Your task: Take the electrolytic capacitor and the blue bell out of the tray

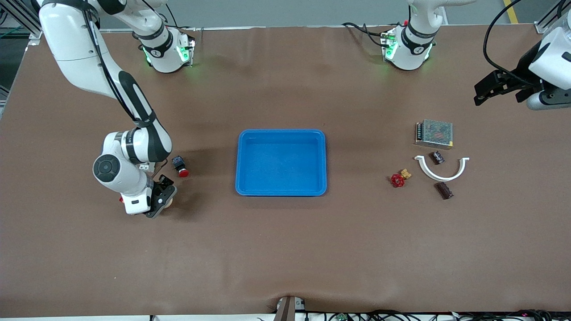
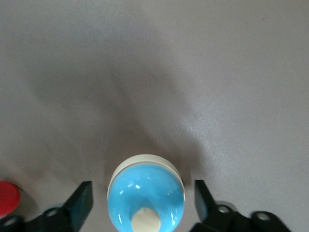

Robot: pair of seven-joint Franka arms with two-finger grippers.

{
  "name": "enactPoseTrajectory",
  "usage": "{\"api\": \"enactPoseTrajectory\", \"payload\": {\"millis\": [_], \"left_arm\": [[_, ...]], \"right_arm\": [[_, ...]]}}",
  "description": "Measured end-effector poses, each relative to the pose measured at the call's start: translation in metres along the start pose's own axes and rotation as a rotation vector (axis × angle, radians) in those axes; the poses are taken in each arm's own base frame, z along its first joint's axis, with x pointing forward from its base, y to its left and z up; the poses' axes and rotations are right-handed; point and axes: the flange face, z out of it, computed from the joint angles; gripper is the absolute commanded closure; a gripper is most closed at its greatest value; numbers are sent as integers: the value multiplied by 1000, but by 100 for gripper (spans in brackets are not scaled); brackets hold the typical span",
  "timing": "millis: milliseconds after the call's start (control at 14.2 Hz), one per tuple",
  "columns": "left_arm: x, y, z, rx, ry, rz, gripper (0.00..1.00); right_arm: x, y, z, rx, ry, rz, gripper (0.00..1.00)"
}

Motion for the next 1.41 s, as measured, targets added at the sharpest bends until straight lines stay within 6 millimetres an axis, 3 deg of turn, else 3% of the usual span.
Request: {"api": "enactPoseTrajectory", "payload": {"millis": [141,282,494,706,1059,1271,1412], "left_arm": [[0,0,0,0,0,0,0],[0,0,0,0,1,0,0],[-1,0,-1,0,2,0,0],[-1,0,-1,0,3,0,0],[-2,0,-1,0,3,0,0],[-2,0,-1,0,2,0,0],[-2,0,-1,0,3,0,0]], "right_arm": [[6,3,-12,23,-14,1,0],[16,12,-44,60,-43,38,0],[37,7,-119,107,-89,158,0],[57,-30,-202,107,-118,303,0],[32,-71,-330,70,-123,542,0],[11,-87,-384,33,-120,647,0],[-5,-83,-415,27,-122,701,0]]}}
